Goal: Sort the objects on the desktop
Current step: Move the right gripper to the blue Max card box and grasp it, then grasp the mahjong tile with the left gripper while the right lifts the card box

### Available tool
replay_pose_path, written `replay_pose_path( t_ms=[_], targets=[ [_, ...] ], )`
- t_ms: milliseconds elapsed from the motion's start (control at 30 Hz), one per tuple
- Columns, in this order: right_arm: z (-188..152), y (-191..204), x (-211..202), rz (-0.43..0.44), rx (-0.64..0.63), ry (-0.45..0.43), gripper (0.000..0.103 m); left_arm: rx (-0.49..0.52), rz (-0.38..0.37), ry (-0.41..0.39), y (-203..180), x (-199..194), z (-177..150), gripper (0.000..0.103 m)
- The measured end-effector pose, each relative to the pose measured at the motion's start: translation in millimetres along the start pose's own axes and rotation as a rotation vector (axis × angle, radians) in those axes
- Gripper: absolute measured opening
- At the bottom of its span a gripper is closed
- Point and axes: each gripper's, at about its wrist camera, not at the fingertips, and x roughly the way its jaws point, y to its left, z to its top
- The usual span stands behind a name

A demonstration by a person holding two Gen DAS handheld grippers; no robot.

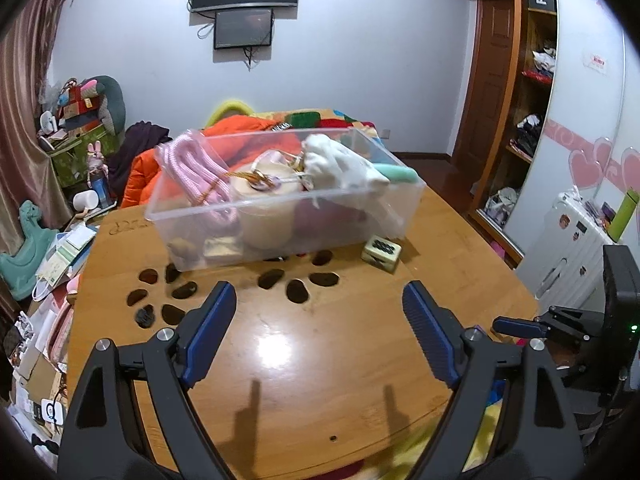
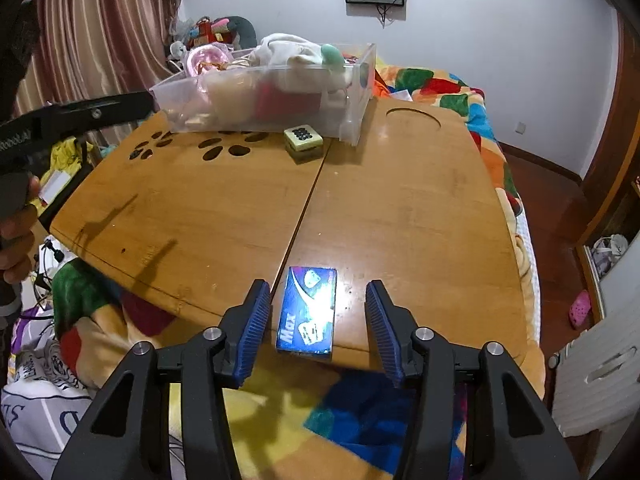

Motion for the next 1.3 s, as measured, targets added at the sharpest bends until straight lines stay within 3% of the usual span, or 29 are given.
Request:
replay_pose_path(
  t_ms=[67, 300, 700, 833, 1000, 1100, 1300],
  targets=[
    [2, 0, 0, 0.018, 0.001, 0.0, 0.025, 0.003, -0.007, 0.017, -6, 6, -1, 0.086],
    [6, -4, 6, 0.003, -0.023, -0.002, 0.025, 0.045, -0.023, 0.071, -28, 36, 5, 0.086],
    [42, -50, 1, 0.049, 0.063, -0.077, 0.025, 0.12, -0.034, 0.125, -55, 91, 25, 0.085],
    [53, -57, 5, 0.055, 0.064, -0.091, 0.025, 0.113, -0.04, 0.153, -54, 107, 30, 0.072],
    [65, -62, 14, 0.082, 0.073, -0.101, 0.025, 0.086, -0.042, 0.18, -56, 121, 31, 0.065],
    [69, -64, 18, 0.096, 0.082, -0.104, 0.025, 0.094, -0.032, 0.187, -60, 127, 29, 0.054],
    [71, -67, 20, 0.101, 0.096, -0.103, 0.025, 0.101, -0.039, 0.165, -62, 124, 29, 0.039]
  ],
)
